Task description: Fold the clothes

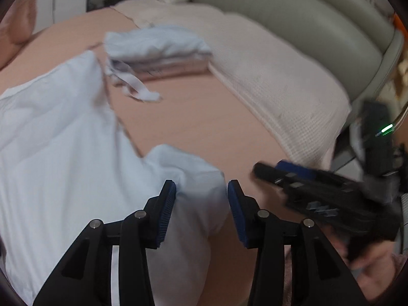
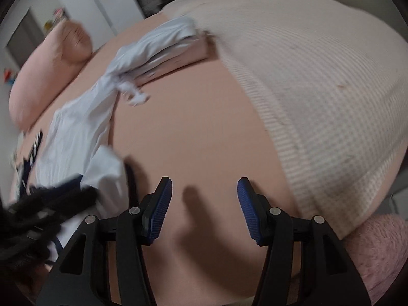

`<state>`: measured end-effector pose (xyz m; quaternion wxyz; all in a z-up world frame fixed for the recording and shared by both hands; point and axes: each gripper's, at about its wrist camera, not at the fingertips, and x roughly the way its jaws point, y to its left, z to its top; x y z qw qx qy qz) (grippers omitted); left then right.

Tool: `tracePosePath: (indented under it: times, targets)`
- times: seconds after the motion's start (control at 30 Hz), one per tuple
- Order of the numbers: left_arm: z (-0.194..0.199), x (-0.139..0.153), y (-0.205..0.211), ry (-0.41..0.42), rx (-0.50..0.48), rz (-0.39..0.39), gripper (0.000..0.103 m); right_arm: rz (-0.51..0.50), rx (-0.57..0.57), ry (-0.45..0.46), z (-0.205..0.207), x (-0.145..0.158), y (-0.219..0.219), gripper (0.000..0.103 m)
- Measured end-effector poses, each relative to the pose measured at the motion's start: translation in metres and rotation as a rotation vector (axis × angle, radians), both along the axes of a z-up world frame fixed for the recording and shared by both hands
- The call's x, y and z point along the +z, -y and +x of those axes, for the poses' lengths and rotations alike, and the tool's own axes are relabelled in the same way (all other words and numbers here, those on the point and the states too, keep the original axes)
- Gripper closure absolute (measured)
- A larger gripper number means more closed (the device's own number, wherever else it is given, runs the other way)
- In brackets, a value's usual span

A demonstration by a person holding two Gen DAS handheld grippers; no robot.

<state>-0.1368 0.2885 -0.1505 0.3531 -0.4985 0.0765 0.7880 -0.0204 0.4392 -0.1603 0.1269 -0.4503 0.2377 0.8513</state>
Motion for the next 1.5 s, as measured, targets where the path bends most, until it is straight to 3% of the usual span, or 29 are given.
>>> tracePosePath:
  times: [0.03, 0.07, 0.17, 0.3, 0.33, 0.43, 0.53, 0.57, 0.6, 0.67, 0.83, 0.93, 1.0, 1.03, 1.07, 1.1, 1.17, 1.27, 1.33, 1.37, 1.43, 1.47, 1.5]
  targets:
    - [-0.002, -0.004, -0.002, 0.014, 0.01, -0.012, 0.1, -0.023, 0.0, 0.002, -0.002, 0.0, -0.001, 0.046]
    - [-0.004, -0.007, 0.0, 0.031, 0.026, -0.01, 0.1, -0.046, 0.0, 0.004, -0.004, 0.0, -0.003, 0.046]
    - [-0.006, 0.011, 0.038, 0.077, 0.112, 0.184, 0.1, -0.02, 0.052, 0.03, -0.014, -0.002, 0.014, 0.042]
    - [-0.012, 0.017, 0.127, 0.172, 0.342, 0.413, 0.1, 0.019, 0.157, 0.043, -0.027, -0.008, 0.039, 0.041]
    - [-0.014, 0.01, 0.144, 0.187, 0.386, 0.409, 0.1, 0.017, 0.185, 0.049, -0.033, -0.009, 0.045, 0.041]
    - [-0.02, -0.015, 0.179, 0.201, 0.486, 0.257, 0.1, 0.017, 0.312, 0.045, -0.058, 0.0, 0.068, 0.041]
    - [-0.017, -0.016, 0.196, 0.2, 0.509, 0.243, 0.095, 0.029, 0.448, 0.037, -0.082, 0.004, 0.099, 0.039]
    - [-0.015, -0.015, 0.201, 0.199, 0.513, 0.245, 0.082, 0.041, 0.486, 0.038, -0.089, 0.003, 0.109, 0.039]
    - [-0.014, -0.012, 0.204, 0.183, 0.511, 0.243, 0.058, 0.059, 0.504, 0.036, -0.091, 0.001, 0.117, 0.039]
    - [-0.008, 0.002, 0.208, 0.115, 0.493, 0.26, 0.051, 0.055, 0.498, 0.005, -0.086, -0.002, 0.123, 0.039]
    - [-0.006, 0.022, 0.203, 0.007, 0.417, 0.317, 0.051, 0.004, 0.452, -0.079, -0.07, 0.002, 0.12, 0.039]
    - [-0.01, 0.02, 0.177, -0.026, 0.334, 0.273, 0.051, 0.069, 0.47, -0.147, -0.064, 0.017, 0.123, 0.038]
    - [-0.013, 0.013, 0.161, -0.008, 0.297, 0.227, 0.051, 0.06, 0.502, -0.159, -0.062, 0.019, 0.126, 0.037]
    - [-0.014, 0.007, 0.154, -0.002, 0.291, 0.191, 0.054, 0.054, 0.518, -0.146, -0.061, 0.017, 0.129, 0.037]
    - [-0.016, 0.0, 0.148, 0.003, 0.291, 0.15, 0.067, 0.055, 0.534, -0.12, -0.061, 0.013, 0.132, 0.037]
    - [-0.017, -0.005, 0.145, -0.006, 0.307, 0.099, 0.078, 0.067, 0.55, -0.079, -0.06, 0.008, 0.135, 0.036]
    - [-0.022, -0.013, 0.149, -0.017, 0.399, 0.036, 0.081, 0.106, 0.574, 0.002, -0.059, -0.005, 0.141, 0.036]
    - [-0.027, -0.007, 0.172, -0.017, 0.526, 0.055, 0.081, 0.15, 0.554, 0.004, -0.053, 0.001, 0.136, 0.037]
    - [-0.024, 0.004, 0.177, -0.021, 0.498, 0.096, 0.082, 0.183, 0.529, 0.026, -0.048, 0.002, 0.129, 0.035]
    - [-0.022, 0.009, 0.179, -0.023, 0.472, 0.12, 0.078, 0.202, 0.525, 0.052, -0.046, -0.001, 0.128, 0.035]
    - [-0.014, 0.021, 0.172, -0.039, 0.386, 0.16, 0.059, 0.235, 0.523, 0.071, -0.041, -0.003, 0.128, 0.035]
    - [-0.011, 0.026, 0.165, -0.057, 0.346, 0.167, 0.043, 0.233, 0.523, 0.062, -0.039, -0.001, 0.128, 0.035]
    - [-0.008, 0.03, 0.157, -0.079, 0.309, 0.168, 0.039, 0.196, 0.529, 0.023, -0.037, 0.006, 0.127, 0.035]
